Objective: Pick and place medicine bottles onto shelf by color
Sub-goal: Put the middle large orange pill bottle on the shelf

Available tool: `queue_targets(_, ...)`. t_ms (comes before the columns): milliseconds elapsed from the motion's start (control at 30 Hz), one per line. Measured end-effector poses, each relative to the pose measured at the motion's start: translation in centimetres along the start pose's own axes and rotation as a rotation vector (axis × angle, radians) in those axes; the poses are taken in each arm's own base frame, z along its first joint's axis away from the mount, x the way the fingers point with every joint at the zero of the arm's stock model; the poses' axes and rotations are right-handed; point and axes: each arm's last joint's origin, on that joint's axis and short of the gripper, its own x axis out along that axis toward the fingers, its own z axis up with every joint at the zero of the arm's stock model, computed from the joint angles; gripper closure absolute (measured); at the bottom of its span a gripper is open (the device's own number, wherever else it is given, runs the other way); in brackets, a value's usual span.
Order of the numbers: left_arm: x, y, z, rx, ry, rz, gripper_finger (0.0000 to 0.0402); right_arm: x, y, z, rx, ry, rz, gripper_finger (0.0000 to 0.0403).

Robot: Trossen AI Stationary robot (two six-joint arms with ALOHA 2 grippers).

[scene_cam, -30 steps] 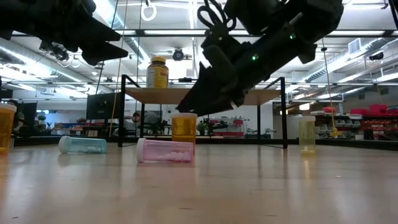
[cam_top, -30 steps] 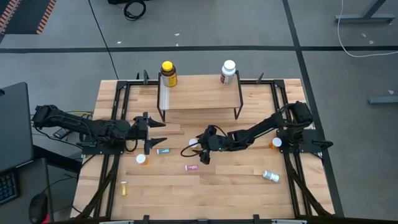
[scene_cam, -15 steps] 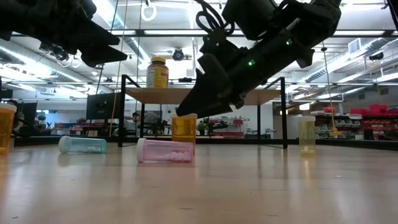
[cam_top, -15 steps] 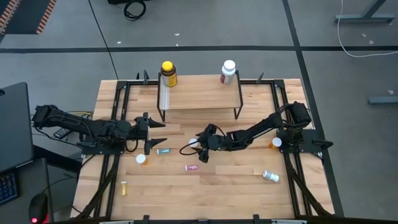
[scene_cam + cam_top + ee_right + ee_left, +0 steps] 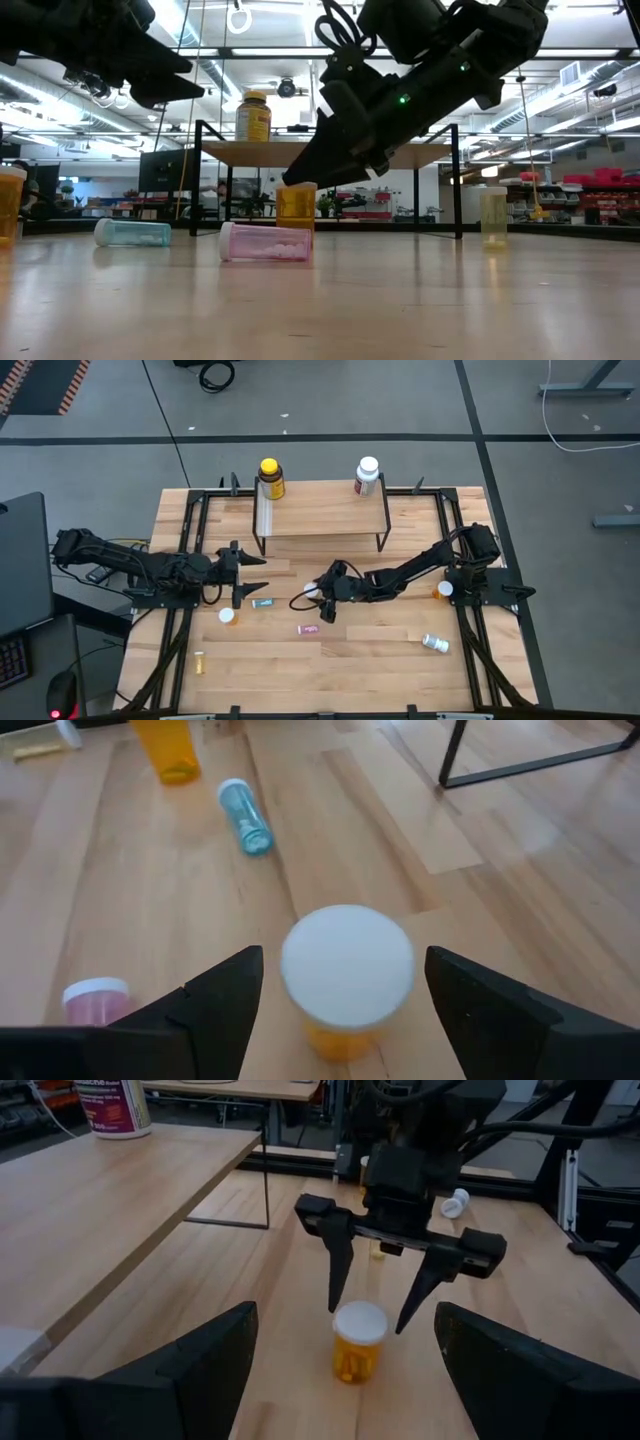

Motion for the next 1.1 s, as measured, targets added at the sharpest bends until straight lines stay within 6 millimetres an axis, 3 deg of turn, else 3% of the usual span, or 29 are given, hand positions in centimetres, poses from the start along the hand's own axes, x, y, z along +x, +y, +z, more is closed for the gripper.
queue_targets(833,0.0,0.1,-0.2,0.001,0.023,0.017,0.0088,1.0,0.0,-0.9,-0.035,-0.009,-0.025,0.0117)
queue_targets(1100,0.0,0.1,-0.3,0.001,0.025,0.018,0.0088,1.0,0.0,-0.8,-0.032,-0.019,-0.030,0.0144)
